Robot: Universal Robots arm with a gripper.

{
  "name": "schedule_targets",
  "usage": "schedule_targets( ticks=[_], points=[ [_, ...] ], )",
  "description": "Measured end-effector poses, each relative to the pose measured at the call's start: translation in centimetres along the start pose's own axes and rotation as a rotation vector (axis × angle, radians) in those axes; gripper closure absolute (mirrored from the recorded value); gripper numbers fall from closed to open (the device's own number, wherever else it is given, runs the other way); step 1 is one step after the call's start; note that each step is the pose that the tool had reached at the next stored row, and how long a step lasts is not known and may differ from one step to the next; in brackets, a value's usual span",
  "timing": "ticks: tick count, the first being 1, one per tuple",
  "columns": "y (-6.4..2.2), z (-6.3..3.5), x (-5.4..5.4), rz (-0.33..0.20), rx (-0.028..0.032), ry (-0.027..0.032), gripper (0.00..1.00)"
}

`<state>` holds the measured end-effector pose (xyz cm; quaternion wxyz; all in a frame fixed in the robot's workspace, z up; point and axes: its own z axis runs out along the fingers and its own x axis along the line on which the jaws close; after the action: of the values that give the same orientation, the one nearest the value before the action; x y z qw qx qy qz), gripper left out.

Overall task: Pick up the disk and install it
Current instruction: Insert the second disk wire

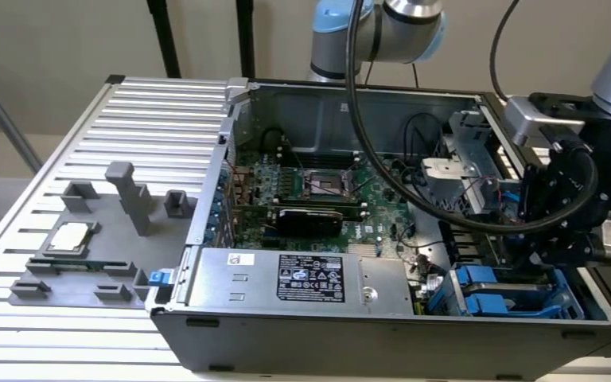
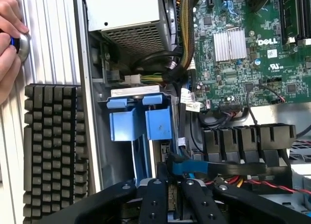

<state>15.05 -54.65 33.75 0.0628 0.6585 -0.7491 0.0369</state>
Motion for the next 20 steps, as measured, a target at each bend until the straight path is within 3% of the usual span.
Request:
schedule_targets(
  ticks=[5,14,15,20],
  points=[
    [0.02,0.27,-0.30,0.001,0.0013,0.0095,1.00],
    [-0.02,0.55,-0.74,0.001,0.0028,0.0207,1.00],
    [-0.03,0.63,-0.76,0.001,0.0028,0.0187,0.00],
    [0.00,-0.26,-0.63,0.001,0.0027,0.0207,0.00]
  ],
)
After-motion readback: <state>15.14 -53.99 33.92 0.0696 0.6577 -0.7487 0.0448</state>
